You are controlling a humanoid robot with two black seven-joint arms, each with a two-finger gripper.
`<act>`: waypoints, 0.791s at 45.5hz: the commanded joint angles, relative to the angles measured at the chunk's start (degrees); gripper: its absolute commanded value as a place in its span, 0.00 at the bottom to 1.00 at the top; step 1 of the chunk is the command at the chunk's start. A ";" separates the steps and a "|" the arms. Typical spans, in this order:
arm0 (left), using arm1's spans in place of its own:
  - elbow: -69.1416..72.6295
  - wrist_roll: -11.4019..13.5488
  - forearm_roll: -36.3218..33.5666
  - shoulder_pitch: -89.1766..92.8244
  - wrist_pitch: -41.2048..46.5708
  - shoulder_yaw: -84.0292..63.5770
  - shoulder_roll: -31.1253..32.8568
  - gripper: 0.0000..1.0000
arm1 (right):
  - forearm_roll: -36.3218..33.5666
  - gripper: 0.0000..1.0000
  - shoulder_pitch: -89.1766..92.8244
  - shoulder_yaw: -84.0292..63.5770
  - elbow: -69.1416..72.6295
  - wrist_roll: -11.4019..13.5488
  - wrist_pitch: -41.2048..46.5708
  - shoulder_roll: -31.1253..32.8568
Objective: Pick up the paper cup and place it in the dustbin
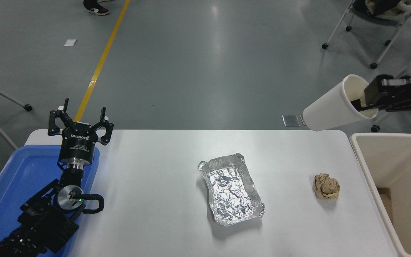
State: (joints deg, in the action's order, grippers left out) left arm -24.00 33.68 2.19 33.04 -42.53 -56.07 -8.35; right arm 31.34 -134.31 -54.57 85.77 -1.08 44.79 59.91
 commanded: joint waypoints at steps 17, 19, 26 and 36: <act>0.00 0.07 0.09 0.01 -0.01 0.00 0.00 0.99 | 2.59 0.00 49.74 10.71 -43.39 -0.06 -7.34 -13.58; 0.00 -0.01 0.09 0.01 -0.01 0.00 0.00 0.99 | 2.50 0.00 53.17 10.71 -45.42 -0.06 -10.68 -14.99; 0.00 -0.01 0.09 0.01 -0.01 0.00 0.00 0.99 | 1.62 0.00 65.65 10.71 -52.71 0.12 -22.19 -20.09; 0.00 -0.01 0.09 0.01 -0.01 0.00 0.00 0.99 | -2.85 0.00 81.48 10.80 -69.23 3.45 -31.96 -29.14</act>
State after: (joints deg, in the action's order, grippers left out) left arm -23.99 33.69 2.27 33.05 -42.53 -56.07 -8.35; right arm 32.71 -70.99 -44.17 33.39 -0.29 24.17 40.15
